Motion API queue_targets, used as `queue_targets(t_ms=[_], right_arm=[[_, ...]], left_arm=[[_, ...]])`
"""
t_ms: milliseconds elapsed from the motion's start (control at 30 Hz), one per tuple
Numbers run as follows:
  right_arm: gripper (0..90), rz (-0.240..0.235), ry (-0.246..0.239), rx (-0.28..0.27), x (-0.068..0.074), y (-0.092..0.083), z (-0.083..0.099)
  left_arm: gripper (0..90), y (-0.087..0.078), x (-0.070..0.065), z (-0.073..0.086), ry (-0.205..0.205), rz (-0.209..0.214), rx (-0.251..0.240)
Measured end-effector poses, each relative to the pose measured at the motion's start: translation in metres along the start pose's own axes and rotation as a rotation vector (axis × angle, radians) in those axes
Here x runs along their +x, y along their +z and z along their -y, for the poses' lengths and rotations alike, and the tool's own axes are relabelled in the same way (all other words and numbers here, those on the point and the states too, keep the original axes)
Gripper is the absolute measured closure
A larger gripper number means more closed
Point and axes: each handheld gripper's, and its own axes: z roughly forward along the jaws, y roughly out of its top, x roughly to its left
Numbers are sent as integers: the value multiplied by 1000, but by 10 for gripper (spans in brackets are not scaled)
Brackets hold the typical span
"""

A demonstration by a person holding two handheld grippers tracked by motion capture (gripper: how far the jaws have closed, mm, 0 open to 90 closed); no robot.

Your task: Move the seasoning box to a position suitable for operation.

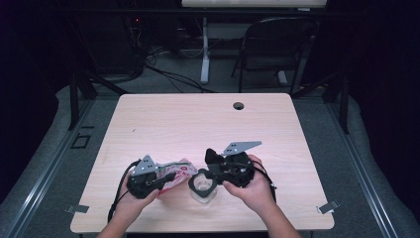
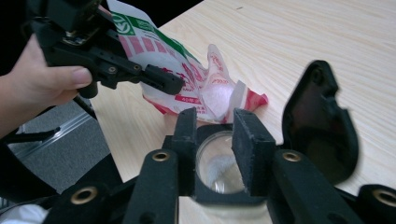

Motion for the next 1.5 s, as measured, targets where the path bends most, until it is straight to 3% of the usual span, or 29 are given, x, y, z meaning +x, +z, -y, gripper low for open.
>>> queue_targets(t_ms=[33, 233, 533, 667, 800, 900, 1233, 1333, 1500], right_arm=[[687, -9, -7, 23, 2, 11, -3], [669, 3, -33, 42, 7, 29, -7], [761, -24, -61, 38, 10, 42, -8], [791, -36, -73, 53, 10, 52, -9], [898, -34, -75, 68, 10, 62, -10], [900, -45, -66, 61, 7, 64, -11], [900, -55, -70, 37, 5, 66, -14], [900, -50, -70, 16, 7, 67, -15], [900, -36, -99, 32, 9, 66, -16]], left_arm=[[855, -1, 0, 0, -1, 2, -1], [820, -2, 1, 2, 4, 6, -10], [753, -4, -3, 7, -2, -1, -7], [710, -5, -2, 11, -13, -17, 0], [632, -6, -3, 17, -1, -56, -8], [556, -5, -2, 23, -5, -90, -5], [491, 6, 8, 46, -71, -61, 39], [489, 10, 9, 51, -62, -60, 42], [437, 13, 15, 55, -93, -47, 42]])
